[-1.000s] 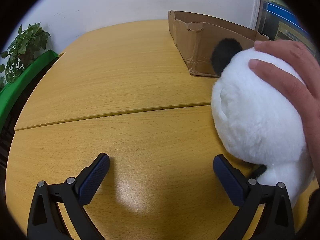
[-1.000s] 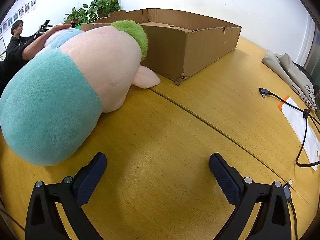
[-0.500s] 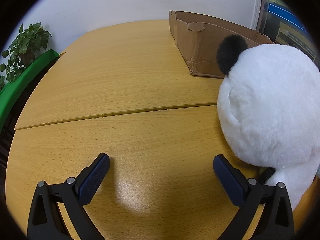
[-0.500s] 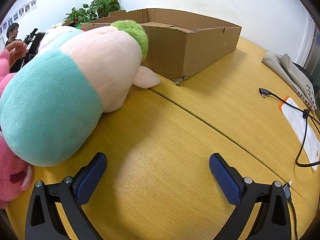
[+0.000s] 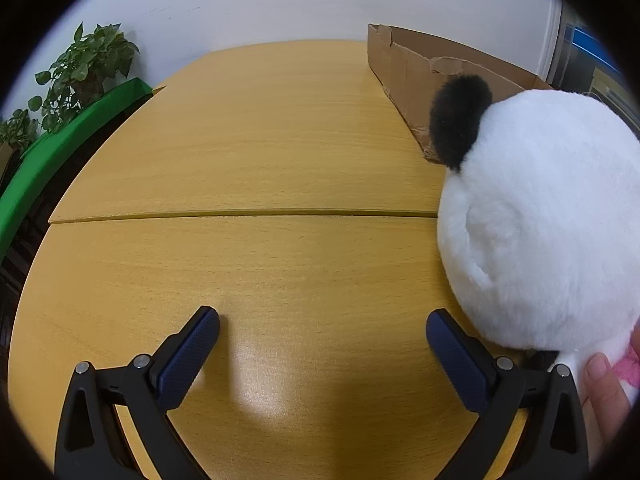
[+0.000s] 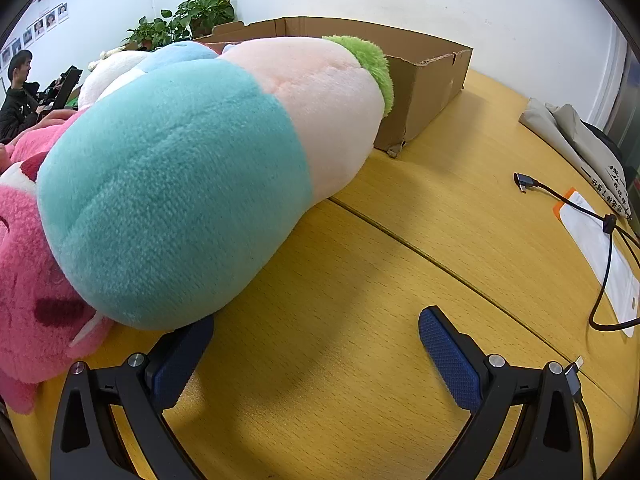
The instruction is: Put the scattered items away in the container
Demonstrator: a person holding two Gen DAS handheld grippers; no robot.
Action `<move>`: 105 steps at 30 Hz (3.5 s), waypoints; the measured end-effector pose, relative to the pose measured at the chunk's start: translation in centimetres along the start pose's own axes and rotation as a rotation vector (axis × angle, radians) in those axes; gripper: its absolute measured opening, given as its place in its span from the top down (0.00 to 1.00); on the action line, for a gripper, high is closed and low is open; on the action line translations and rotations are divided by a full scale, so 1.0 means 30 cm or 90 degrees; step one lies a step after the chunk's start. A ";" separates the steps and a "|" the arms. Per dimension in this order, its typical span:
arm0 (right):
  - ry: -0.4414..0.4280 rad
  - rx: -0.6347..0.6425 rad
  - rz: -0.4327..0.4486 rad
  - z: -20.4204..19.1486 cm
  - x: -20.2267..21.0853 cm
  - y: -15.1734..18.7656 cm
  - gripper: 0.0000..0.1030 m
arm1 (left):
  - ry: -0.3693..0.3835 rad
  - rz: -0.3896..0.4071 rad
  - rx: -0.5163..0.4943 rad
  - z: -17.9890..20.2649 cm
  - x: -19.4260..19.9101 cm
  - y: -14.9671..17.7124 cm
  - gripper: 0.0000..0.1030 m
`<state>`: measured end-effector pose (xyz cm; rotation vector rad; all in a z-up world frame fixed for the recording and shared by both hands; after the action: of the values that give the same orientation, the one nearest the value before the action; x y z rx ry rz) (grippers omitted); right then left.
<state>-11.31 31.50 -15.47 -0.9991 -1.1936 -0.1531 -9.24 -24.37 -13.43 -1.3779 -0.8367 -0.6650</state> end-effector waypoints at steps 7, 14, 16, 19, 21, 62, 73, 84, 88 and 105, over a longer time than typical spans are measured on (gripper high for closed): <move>0.000 0.000 -0.001 0.000 0.002 0.000 0.00 | 0.000 0.001 0.000 0.001 0.003 0.004 0.00; -0.001 0.001 -0.001 0.001 0.001 0.001 0.00 | 0.001 0.001 0.000 -0.004 -0.001 0.002 0.00; -0.001 0.001 -0.001 0.001 0.003 0.001 0.00 | 0.001 0.001 0.000 -0.005 -0.002 0.001 0.00; -0.001 0.001 -0.001 0.000 0.003 0.001 0.00 | 0.001 0.001 0.000 -0.005 -0.003 0.000 0.00; -0.001 0.001 -0.001 0.001 0.002 0.002 0.00 | 0.001 0.001 0.001 -0.005 -0.004 -0.001 0.00; -0.001 0.001 -0.001 -0.001 0.006 0.003 0.00 | -0.048 0.000 0.070 0.020 0.028 0.043 0.00; -0.002 0.000 0.000 -0.001 0.007 0.001 0.00 | -0.048 0.001 0.069 0.020 0.028 0.045 0.00; 0.105 -0.084 -0.034 -0.010 0.111 0.106 0.00 | -0.048 0.000 0.068 0.019 0.028 0.045 0.00; 0.199 -0.161 0.009 -0.070 0.336 0.203 0.00 | -0.056 -0.001 0.074 0.024 0.024 0.045 0.00; 0.173 -0.324 0.192 -0.694 0.610 -0.037 0.00 | 0.082 0.201 -0.001 0.394 0.853 0.336 0.01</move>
<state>10.16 23.07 -0.08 -1.5365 -0.7552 -0.3527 11.94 -9.89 2.01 -1.4145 -0.5025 -0.5026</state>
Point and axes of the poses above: each gripper's, at about its wrist camera, not at the fingertips, and x roughly against the way its jaws point, z to its right, y to its underside, the point moved 5 cm from there along -x, roughly the way its jaws point, and after that the axes turned 2 degrees about -z, right-handed, at the moved point
